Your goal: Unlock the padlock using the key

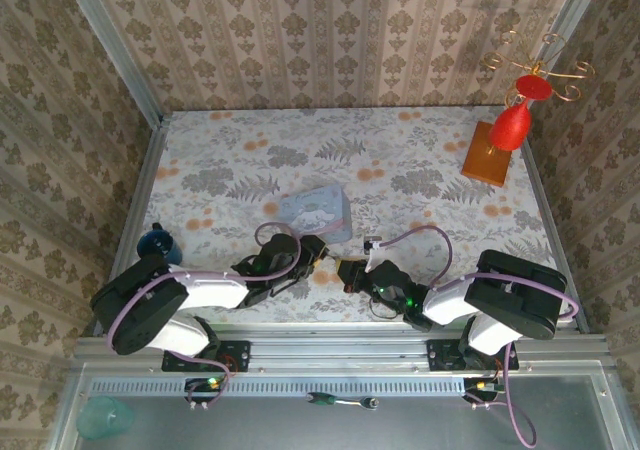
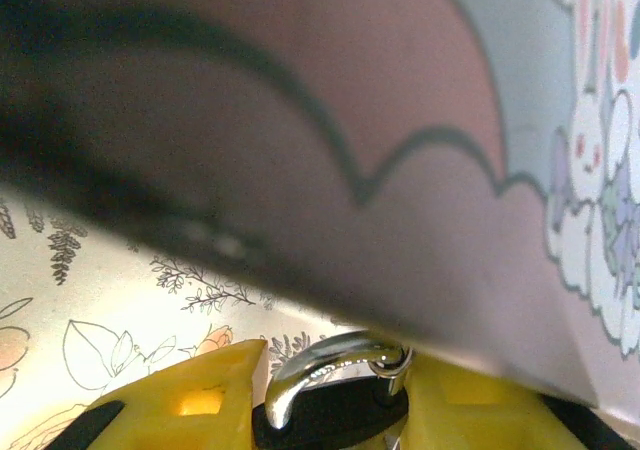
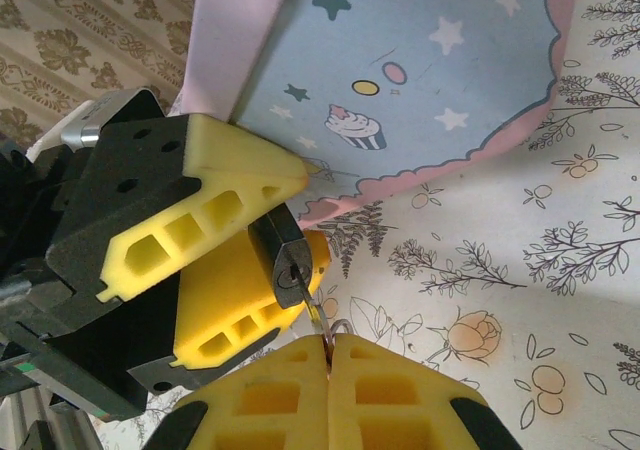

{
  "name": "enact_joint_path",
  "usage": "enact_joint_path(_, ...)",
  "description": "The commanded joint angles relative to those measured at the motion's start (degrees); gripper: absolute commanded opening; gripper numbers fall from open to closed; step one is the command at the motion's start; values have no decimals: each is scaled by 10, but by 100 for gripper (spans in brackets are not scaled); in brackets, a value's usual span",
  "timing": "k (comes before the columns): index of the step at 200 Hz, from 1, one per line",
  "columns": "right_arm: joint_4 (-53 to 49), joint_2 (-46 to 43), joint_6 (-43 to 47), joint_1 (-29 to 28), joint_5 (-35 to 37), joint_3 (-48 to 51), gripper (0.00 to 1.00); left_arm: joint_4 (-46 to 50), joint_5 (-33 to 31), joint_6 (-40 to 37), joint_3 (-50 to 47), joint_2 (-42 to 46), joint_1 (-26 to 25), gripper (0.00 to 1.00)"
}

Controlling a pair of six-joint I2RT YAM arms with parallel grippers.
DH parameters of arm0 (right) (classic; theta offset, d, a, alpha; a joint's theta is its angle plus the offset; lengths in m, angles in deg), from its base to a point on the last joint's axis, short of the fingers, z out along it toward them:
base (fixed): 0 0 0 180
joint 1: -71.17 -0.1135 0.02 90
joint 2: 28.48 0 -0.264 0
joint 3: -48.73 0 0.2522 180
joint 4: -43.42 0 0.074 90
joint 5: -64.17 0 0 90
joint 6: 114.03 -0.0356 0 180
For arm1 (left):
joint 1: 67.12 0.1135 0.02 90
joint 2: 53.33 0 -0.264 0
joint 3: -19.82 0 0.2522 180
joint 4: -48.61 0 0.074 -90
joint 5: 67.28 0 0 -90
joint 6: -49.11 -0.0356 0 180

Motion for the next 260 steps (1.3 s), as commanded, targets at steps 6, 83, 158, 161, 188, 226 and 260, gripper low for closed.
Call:
enact_joint_path(6,18,2,-9,-3,23,-8,0,-39,6,2,23,-9,-13,0)
enact_joint_path(83,26,38,-7,-3,15,-5,0,-63,10,12,32,-19,-17,0)
enact_joint_path(158,49,46,-4,-3,2,-14,0,-24,16,-2,39,-6,-17,0)
enact_joint_path(161,45,41,-3,-3,1,-14,0,-21,16,-3,39,-6,-17,0)
enact_joint_path(188,21,13,3,-1,2,-17,0,6,20,-14,44,-3,-17,0)
enact_joint_path(226,10,10,-1,3,-17,-30,0,31,26,-30,55,2,-17,0)
enact_joint_path(260,40,32,-16,9,-29,-28,0,42,30,-38,63,5,-17,0)
